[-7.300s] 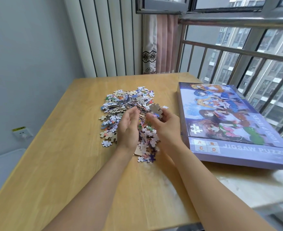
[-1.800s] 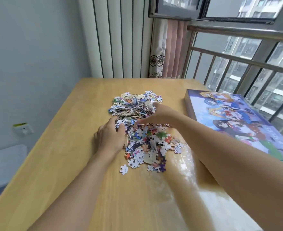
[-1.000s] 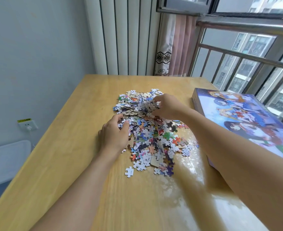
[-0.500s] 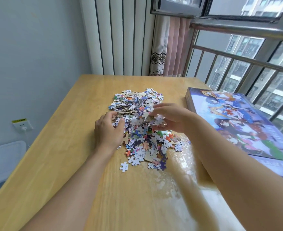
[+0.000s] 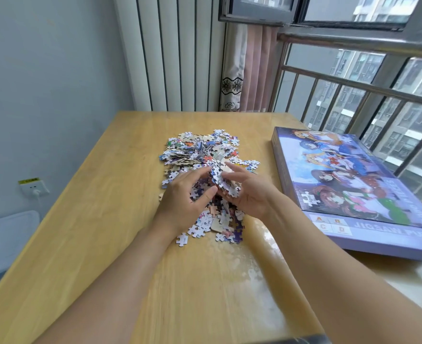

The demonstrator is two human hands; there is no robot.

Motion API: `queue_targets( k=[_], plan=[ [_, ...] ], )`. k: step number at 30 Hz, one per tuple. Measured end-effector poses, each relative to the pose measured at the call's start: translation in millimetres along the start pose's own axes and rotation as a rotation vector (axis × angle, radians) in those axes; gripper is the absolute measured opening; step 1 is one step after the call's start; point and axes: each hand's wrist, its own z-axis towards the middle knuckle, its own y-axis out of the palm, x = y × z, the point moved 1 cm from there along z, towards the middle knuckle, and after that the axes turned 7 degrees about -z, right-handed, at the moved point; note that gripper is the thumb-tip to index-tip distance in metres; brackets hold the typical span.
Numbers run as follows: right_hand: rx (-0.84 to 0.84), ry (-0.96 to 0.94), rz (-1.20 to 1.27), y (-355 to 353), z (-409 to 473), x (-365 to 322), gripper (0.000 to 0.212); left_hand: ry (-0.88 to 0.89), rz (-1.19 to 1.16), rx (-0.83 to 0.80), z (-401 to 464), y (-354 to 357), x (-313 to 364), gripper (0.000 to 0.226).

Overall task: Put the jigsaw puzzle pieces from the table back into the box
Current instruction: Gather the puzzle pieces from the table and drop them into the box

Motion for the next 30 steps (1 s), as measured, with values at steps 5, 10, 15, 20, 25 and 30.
queue_targets(
  k=[5, 10, 15, 20, 25, 30],
  plan=[
    [0.073, -0.064, -0.048, -4.2, -7.5, -2.6, 0.061, -0.009, -0.023, 0.036, -1.5, -0.6, -1.8, 0.041],
    [0.064, 0.028, 0.162, -4.6, -6.0, -9.3, 0.038, -0.038, -0.019, 0.054, -0.9, -0.2, -2.0, 0.037],
    [0.057, 0.118, 0.323, -8.9, -21.9, -16.3, 0.005, -0.036, -0.025, 0.073, -2.8, 1.0, -3.5, 0.035],
    [0.058, 0.173, 0.427, -11.6, -28.8, -12.1, 0.017, -0.003, -0.027, 0.122, -6.0, -1.5, 1.4, 0.033],
    [0.066, 0.150, 0.280, -13.4, -40.2, -7.2, 0.008, 0.018, -0.020, 0.167, -8.6, -2.5, 6.5, 0.026],
    [-0.008, 0.123, 0.141, -16.2, -55.6, -4.4, 0.009, 0.013, -0.035, 0.143, -3.5, -2.3, 22.7, 0.025]
  ],
)
